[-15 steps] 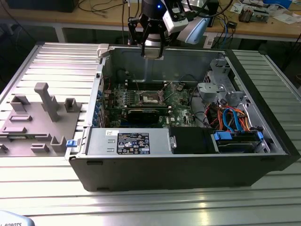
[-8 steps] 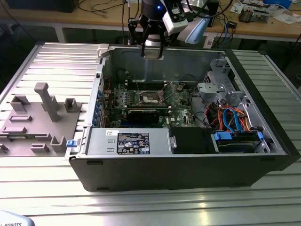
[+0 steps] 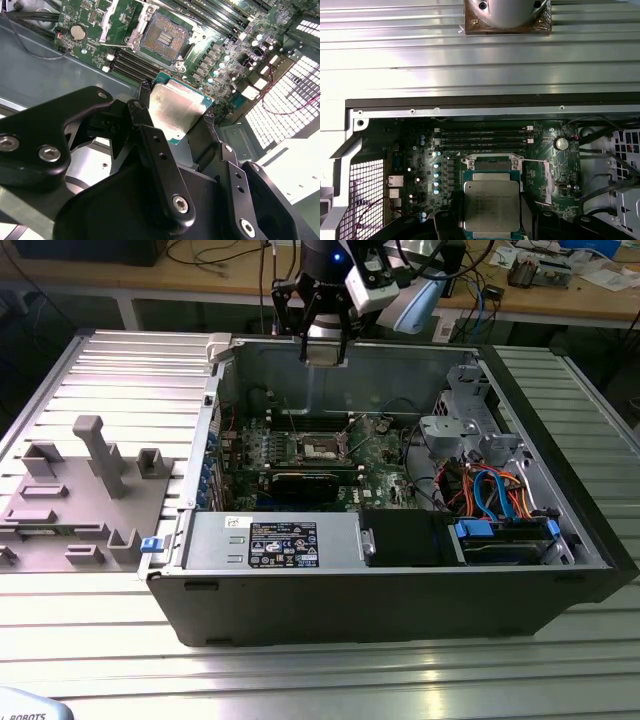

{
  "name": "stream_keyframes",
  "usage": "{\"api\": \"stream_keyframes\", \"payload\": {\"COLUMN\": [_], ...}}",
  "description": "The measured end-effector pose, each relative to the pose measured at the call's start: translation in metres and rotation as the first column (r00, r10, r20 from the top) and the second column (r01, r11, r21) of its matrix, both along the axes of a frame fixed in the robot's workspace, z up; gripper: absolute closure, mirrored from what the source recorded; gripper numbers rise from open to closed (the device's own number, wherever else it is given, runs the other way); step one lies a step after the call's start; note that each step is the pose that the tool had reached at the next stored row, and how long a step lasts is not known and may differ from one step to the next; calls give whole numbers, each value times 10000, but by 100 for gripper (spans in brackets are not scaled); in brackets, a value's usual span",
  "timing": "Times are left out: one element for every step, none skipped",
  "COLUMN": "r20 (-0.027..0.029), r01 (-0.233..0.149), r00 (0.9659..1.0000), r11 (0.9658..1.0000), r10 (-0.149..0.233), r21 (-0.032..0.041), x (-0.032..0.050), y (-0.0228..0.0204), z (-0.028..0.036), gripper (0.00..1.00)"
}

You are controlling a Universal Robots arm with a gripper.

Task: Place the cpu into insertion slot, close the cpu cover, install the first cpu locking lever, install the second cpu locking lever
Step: 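Place the cpu into insertion slot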

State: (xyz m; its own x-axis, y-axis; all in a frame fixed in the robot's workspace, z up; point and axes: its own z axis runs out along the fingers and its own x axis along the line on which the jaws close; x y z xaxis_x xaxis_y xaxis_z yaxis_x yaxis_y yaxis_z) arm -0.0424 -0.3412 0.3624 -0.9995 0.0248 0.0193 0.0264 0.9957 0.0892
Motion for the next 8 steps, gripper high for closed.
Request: {"api": "stream_keyframes", "payload": {"r20": [0, -1, 0, 0, 0, 0, 0, 0], "r01": [0, -1, -1, 0, 0, 0, -1, 0], "r00": [10000, 10000, 10000, 10000, 10000, 10000, 10000, 10000], "r11": [10000, 10000, 10000, 10000, 10000, 10000, 10000, 10000], "r10": [0, 1, 1, 0, 0, 0, 1, 0], "r21": [0, -1, 0, 0, 0, 0, 0, 0], "x": [0, -1, -1, -2, -2, -2, -3, -4], "y": [0, 0, 0, 0, 0, 0, 0, 0], "z": [-1, -2, -4, -6, -8, -10, -13, -15], "gripper": [46, 46, 46, 46, 46, 46, 46, 46]}}
